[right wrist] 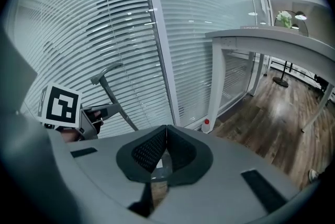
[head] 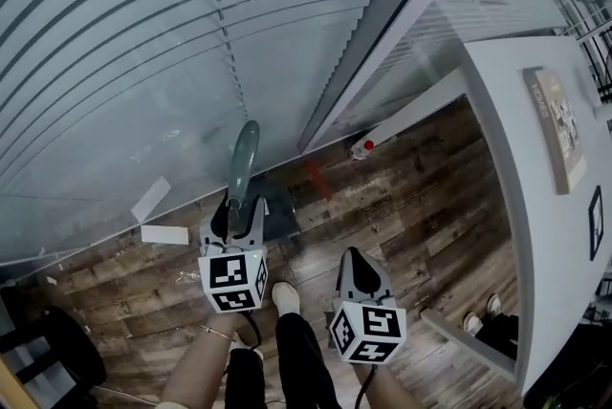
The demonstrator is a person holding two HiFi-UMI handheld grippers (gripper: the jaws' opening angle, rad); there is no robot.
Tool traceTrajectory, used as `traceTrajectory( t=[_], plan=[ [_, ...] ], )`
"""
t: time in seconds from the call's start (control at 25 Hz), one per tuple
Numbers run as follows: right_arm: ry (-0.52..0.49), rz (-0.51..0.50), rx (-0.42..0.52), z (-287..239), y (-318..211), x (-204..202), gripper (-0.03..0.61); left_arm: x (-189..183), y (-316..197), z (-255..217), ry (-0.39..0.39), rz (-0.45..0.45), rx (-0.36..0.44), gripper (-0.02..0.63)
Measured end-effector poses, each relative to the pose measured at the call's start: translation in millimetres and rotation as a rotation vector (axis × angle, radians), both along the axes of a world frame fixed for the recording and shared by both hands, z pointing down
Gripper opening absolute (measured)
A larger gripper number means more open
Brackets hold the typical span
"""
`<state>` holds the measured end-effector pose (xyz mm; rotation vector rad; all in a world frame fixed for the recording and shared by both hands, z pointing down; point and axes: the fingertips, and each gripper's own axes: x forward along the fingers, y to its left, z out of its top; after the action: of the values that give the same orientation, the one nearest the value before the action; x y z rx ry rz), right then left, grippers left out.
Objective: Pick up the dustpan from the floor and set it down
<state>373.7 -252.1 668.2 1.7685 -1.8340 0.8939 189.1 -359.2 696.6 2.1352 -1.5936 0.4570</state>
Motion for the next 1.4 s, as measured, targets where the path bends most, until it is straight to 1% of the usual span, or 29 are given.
traceTrajectory(
  t=[0.32, 0.52, 0.56, 0.64, 0.68, 0.84, 1.0, 1.16, 1.4],
  plan=[
    [-0.007, 0.020, -0.033, 12, 0, 9, 0.032, 10, -21, 6, 0.004, -0.005, 0.014, 0.224],
    [-0.004, 0.020, -0.043, 15, -2, 8, 0.032, 8, -27, 6, -0.019, -0.019, 0.024, 0.219],
    [-0.002, 0.016, -0.044, 16, -3, 8, 0.032, 7, -28, 7, -0.033, -0.026, 0.027, 0.201],
    [0.001, 0.009, -0.046, 16, -3, 6, 0.032, 2, -29, 6, -0.059, -0.040, 0.037, 0.132],
    [0.002, 0.006, -0.046, 16, -3, 5, 0.032, 1, -29, 6, -0.063, -0.042, 0.040, 0.113],
    [0.001, -0.003, -0.049, 17, -2, 0, 0.032, 0, -28, 5, -0.060, -0.027, 0.046, 0.109],
    [-0.004, -0.006, -0.050, 19, -3, -3, 0.032, 2, -28, 5, -0.082, -0.010, 0.040, 0.101],
    [-0.004, -0.013, -0.043, 18, -3, -8, 0.032, -5, -26, 4, -0.104, -0.007, 0.033, 0.098],
    [-0.006, -0.013, -0.028, 14, -2, -10, 0.032, -12, -18, -1, -0.116, -0.008, 0.026, 0.097]
  ],
)
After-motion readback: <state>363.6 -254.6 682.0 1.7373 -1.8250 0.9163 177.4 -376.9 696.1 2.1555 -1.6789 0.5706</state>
